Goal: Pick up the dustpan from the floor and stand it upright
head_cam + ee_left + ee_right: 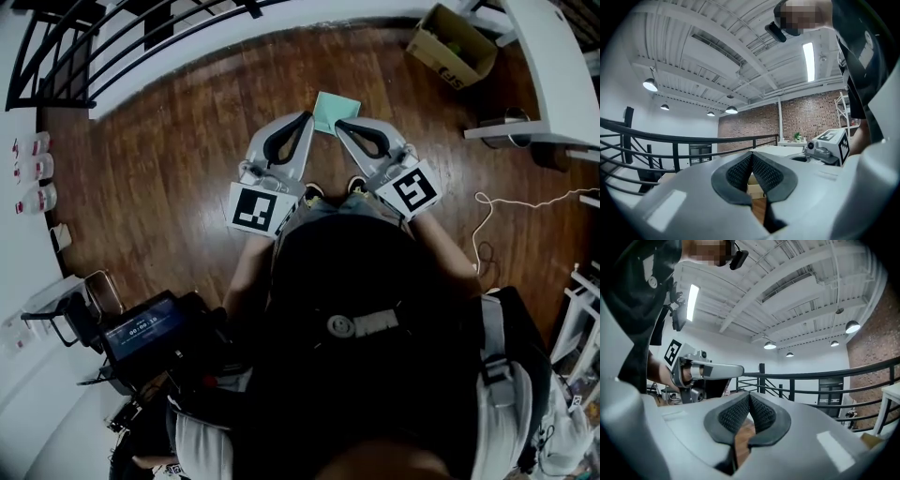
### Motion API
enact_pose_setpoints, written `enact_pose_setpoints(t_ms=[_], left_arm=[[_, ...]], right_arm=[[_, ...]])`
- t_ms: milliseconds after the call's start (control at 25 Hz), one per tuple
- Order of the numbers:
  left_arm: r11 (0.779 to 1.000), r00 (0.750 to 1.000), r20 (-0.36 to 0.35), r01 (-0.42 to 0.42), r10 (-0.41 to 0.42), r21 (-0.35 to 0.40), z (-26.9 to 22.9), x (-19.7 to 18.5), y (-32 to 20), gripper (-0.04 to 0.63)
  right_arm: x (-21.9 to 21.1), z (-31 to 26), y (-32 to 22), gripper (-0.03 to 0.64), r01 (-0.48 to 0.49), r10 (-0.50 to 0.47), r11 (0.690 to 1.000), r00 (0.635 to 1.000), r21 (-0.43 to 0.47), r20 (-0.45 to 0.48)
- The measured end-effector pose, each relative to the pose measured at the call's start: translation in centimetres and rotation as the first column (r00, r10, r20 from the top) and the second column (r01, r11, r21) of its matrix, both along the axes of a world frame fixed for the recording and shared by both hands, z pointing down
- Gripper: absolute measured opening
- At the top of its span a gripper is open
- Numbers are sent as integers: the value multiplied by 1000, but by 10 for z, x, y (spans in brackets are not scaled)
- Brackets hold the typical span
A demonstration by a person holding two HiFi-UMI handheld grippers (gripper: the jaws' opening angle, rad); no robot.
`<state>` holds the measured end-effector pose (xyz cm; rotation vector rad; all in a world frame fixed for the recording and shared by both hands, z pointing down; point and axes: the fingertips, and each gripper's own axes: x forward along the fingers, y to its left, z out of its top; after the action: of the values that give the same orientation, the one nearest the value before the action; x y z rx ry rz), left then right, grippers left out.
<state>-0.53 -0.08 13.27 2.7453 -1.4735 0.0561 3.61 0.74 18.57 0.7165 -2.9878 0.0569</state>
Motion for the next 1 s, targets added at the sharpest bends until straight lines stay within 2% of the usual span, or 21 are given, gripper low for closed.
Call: enact_pose_setpoints(t_ms=[80,160,240,320,400,520,840,1000], left_arm=[[1000,1000,16,3,-3,-3,-1,-3,3,17],[999,998,59,-11,14,-41,5,0,7,17],[997,998,63,-17,21,-70,7,4,4,17],[999,999,40,-15,17,-28,0,3,0,17],[1000,999,29,-18,17,18,-5,2,-1,17],[999,999,41,-14,12,46,-8,0,-4,17],[999,1000,20,-1,0,53,-10,-3,-5,17],[998,999,35,2,-4,59,-9,-5,-6,17]], right_arm=[[-3,-11,0,3,-2,3,1000,1000,-17,29],[1,-26,-3,3,-26,28,999,998,-43,60],[7,-33,-8,3,-30,30,1000,999,-4,44],[4,-33,-10,3,-9,7,998,1000,62,28],[0,-33,-9,3,-10,8,998,999,67,35],[-3,-32,-12,2,-15,13,996,1000,84,21],[-8,-28,-15,2,-5,4,998,1000,67,14],[-11,-30,-17,2,1,-3,998,1000,70,22]])
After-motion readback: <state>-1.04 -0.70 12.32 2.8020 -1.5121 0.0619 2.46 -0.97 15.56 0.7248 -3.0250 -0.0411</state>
